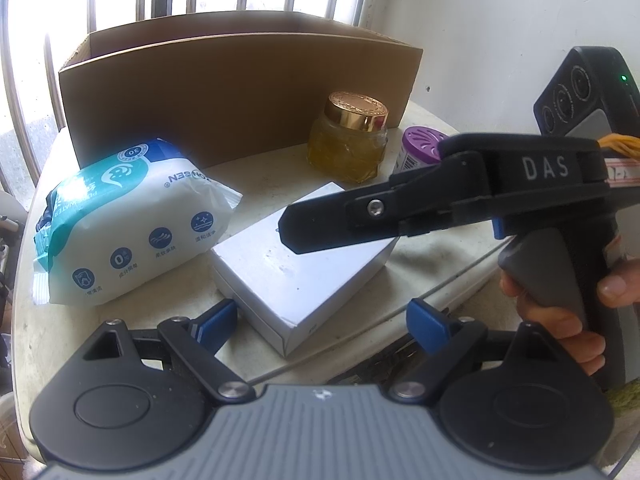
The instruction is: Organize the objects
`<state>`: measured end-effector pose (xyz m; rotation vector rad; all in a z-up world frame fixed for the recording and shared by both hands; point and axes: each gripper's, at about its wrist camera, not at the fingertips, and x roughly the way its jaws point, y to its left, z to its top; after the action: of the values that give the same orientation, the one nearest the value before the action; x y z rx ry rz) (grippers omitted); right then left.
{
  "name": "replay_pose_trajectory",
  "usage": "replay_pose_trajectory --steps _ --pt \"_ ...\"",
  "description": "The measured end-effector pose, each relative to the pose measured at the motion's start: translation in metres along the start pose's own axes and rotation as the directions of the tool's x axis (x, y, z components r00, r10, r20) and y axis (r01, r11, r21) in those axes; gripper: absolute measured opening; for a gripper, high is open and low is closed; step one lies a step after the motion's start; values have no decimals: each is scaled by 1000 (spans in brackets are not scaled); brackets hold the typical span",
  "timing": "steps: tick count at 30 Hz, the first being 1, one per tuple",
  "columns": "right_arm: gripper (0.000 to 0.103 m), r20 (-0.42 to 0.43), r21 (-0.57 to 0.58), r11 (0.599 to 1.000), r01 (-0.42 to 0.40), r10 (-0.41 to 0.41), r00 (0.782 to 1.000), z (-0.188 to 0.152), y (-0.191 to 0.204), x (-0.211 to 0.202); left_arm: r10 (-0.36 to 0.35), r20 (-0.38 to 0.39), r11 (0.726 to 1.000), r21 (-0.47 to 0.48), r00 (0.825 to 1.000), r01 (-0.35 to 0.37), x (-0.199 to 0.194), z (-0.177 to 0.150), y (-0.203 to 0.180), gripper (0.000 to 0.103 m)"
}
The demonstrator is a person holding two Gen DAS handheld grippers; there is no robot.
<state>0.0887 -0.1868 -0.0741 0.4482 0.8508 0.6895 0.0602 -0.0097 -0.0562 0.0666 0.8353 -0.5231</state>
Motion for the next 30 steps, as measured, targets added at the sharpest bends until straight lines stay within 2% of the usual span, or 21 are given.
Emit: replay_pose_trajectory --steps 18,30 --pt "103 8 20 1000 -18 18 1000 -5 -5 3 23 27 1000 -2 999 -23 4 0 3 92" --pt "102 22 58 997 -49 48 999 -6 -12 1 30 17 1000 -10 999 -29 9 2 5 92"
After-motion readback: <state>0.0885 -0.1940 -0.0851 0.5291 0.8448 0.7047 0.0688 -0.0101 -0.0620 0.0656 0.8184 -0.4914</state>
